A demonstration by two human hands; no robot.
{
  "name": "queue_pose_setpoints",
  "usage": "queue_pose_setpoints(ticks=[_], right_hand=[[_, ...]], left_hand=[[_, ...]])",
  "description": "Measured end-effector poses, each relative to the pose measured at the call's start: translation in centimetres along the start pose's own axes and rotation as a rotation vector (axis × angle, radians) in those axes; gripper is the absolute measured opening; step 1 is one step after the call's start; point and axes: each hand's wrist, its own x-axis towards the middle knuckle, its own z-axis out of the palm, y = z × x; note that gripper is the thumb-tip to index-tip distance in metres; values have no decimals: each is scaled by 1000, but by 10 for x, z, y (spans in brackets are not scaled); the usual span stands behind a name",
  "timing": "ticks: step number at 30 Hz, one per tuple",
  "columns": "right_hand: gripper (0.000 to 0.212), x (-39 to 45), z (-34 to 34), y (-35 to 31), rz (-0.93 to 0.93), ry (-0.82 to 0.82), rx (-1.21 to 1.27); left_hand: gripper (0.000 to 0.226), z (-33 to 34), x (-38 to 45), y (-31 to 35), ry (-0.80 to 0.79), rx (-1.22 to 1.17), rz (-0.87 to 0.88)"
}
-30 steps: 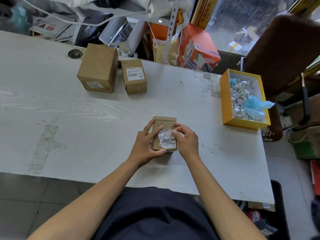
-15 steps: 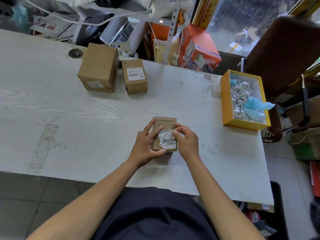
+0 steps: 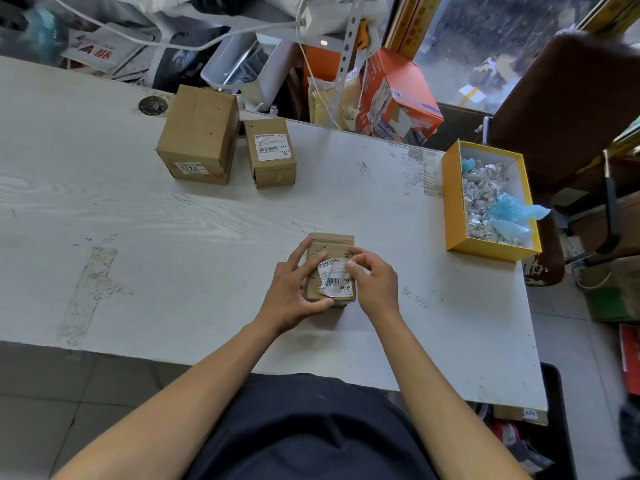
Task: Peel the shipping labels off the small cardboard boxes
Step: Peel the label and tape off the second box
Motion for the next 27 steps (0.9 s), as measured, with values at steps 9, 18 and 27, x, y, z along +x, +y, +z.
queue_pose_setpoints(ticks=[9,18,27], right_hand=[[21,-1,-2,-2,-1,-8,-9],[20,-1,-2,-2,15,-14,-3],[18,0,-4,-1,13,-30,4]], left_hand=[[89,0,0,1,1,15,2],[90,0,0,0,-2,9,3],[89,1,0,-1,4,9,5]])
